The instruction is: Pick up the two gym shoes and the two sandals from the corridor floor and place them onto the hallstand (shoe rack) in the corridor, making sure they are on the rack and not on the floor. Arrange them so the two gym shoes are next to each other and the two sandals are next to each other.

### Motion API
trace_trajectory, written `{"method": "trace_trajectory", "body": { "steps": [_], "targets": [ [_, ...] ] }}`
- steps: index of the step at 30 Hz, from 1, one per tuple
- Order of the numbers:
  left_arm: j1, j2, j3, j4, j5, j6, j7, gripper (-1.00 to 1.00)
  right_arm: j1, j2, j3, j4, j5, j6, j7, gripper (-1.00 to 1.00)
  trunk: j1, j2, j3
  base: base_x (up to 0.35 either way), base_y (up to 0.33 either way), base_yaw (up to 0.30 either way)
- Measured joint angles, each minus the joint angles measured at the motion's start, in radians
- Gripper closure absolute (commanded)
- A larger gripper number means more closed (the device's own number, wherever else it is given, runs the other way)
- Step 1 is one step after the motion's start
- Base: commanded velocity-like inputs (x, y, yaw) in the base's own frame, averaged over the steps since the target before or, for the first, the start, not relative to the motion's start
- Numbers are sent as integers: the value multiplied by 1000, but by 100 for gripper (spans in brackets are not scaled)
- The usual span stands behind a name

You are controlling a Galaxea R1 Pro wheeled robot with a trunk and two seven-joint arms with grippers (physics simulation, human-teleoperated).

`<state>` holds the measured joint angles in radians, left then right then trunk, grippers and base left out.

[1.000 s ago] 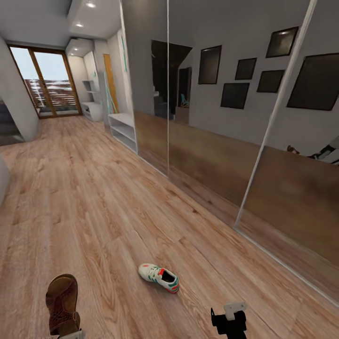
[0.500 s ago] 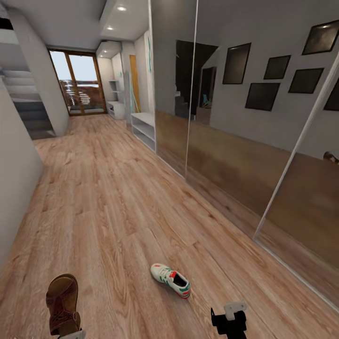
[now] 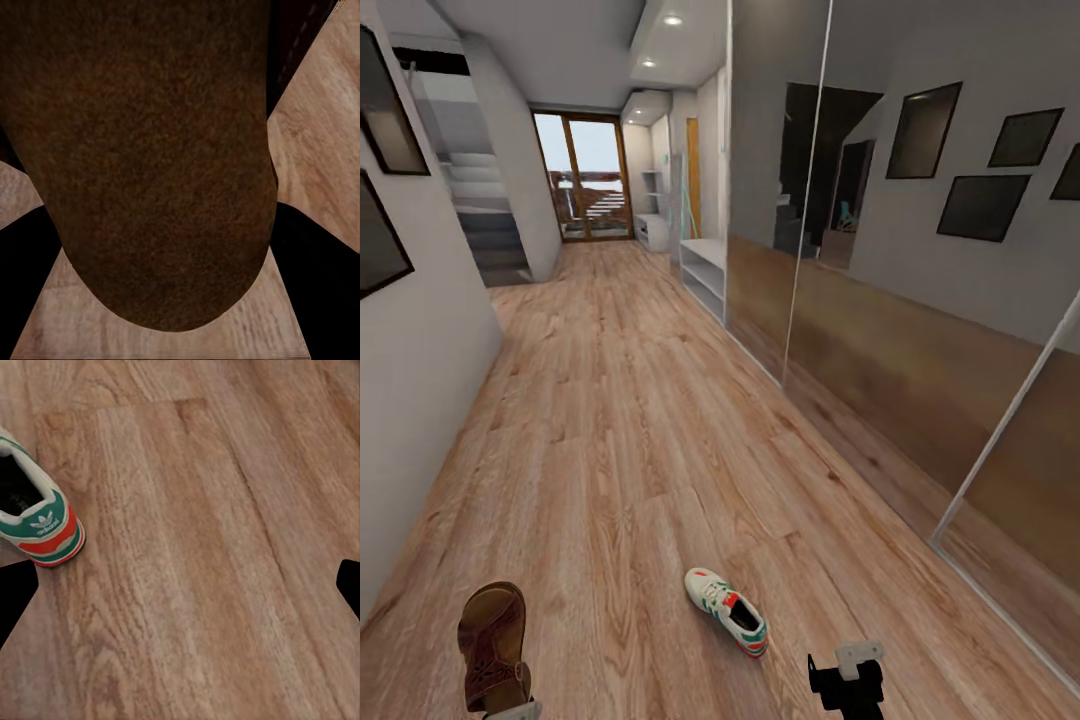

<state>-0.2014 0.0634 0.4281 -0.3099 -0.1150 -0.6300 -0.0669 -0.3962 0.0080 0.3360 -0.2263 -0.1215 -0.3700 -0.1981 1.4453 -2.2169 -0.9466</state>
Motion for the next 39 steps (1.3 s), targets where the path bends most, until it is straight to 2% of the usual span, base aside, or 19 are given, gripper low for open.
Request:
{"method": "trace_trajectory", "body": {
  "steps": [25,39],
  "targets": [
    [2,0,1,1,0,-4,0,100,0,0,0,0,2,0,0,-100,0,0,-5,0,-8,281],
    [2,0,1,-1,0,-3,0,100,0,-3,0,-1,1,0,0,-100,0,0,-20,2,-3,228]
  ]
}}
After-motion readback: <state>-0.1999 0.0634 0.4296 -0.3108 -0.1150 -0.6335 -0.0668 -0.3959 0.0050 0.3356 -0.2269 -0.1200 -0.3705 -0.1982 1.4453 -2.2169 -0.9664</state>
